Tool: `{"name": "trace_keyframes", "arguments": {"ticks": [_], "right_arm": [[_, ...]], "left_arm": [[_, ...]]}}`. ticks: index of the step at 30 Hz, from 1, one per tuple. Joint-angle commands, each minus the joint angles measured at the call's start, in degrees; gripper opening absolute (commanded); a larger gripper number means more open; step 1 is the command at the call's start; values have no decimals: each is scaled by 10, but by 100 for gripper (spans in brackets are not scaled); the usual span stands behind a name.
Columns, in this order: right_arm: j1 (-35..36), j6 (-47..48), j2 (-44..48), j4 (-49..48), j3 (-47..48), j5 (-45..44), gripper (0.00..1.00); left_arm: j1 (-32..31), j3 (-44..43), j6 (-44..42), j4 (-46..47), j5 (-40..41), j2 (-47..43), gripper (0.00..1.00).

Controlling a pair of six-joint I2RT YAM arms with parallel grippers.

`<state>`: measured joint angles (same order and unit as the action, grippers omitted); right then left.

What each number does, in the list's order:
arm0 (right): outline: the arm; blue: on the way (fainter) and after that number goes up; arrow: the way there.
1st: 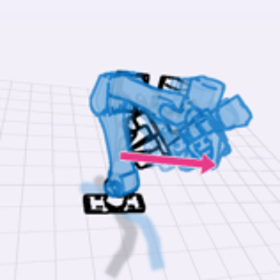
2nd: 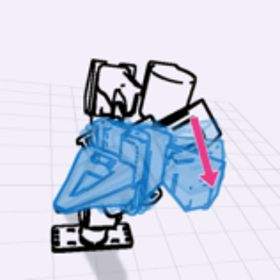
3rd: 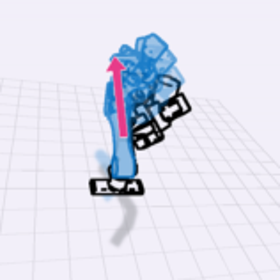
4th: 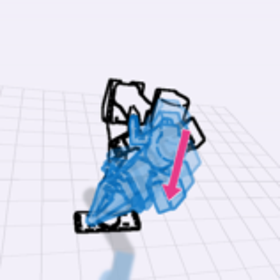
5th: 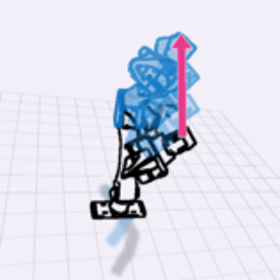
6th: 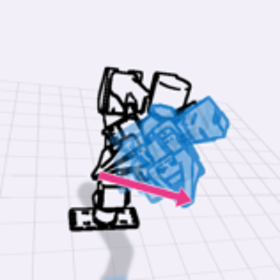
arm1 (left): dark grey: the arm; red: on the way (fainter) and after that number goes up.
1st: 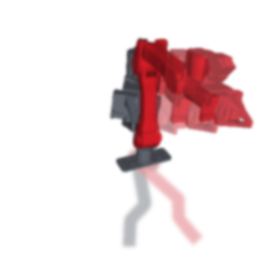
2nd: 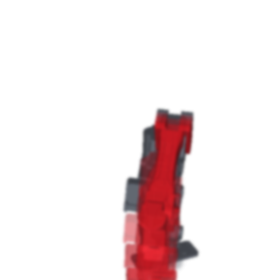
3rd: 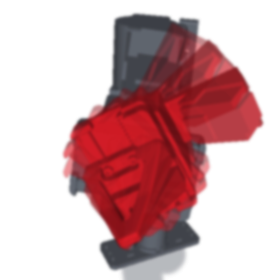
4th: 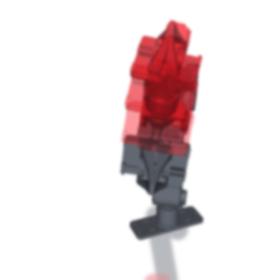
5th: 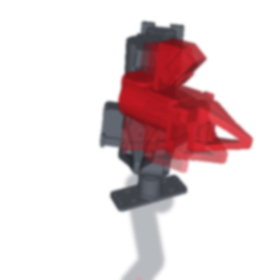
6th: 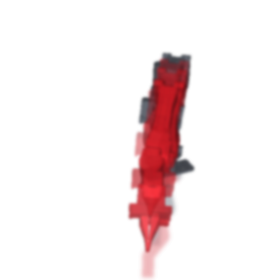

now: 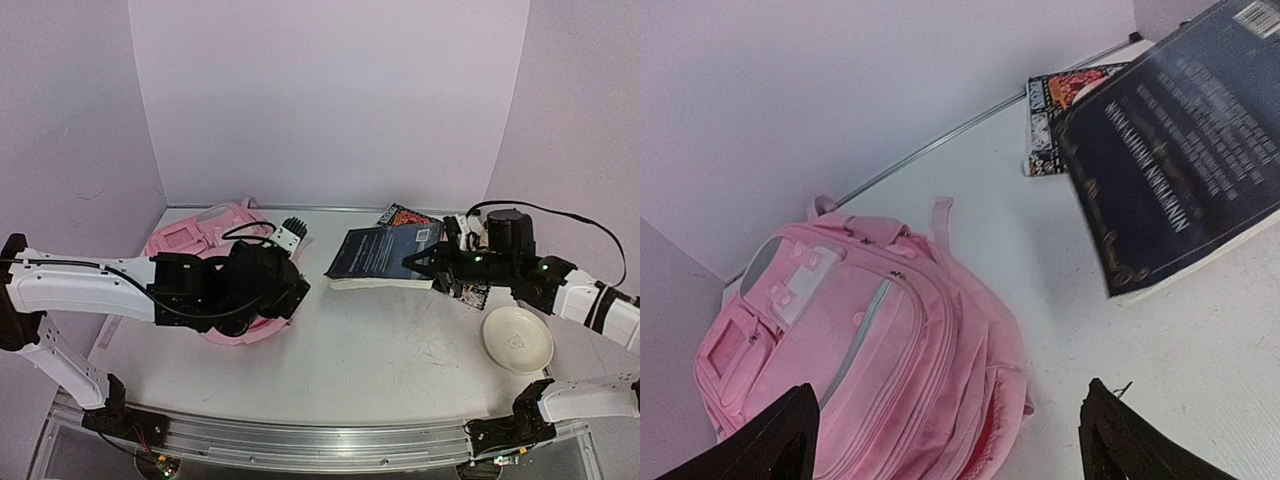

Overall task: Pack the student bag
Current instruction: Pick up the largest pocket of the bag from the student bag.

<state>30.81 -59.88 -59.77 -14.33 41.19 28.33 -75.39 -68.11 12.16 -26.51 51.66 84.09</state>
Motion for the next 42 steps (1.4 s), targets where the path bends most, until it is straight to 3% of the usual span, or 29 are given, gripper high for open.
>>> {"name": "trace_keyframes", "arguments": {"ticks": [1, 13, 25, 36, 42], "right_arm": [[-2, 52, 53, -113, -8, -53, 0], [-2, 14, 60, -180, -58, -63, 0], [-2, -7, 28, -217, -66, -55, 0], [-2, -19, 12, -254, -74, -37, 0], [-1, -43, -13, -301, -79, 10, 0]], "left_arm": [[49, 1, 46, -80, -85, 6, 93], [119, -41, 51, -193, -89, 146, 93], [136, -73, 62, -251, -3, 223, 84], [147, -106, 65, -280, 5, 223, 53], [148, -134, 62, -294, -15, 235, 13]]}}
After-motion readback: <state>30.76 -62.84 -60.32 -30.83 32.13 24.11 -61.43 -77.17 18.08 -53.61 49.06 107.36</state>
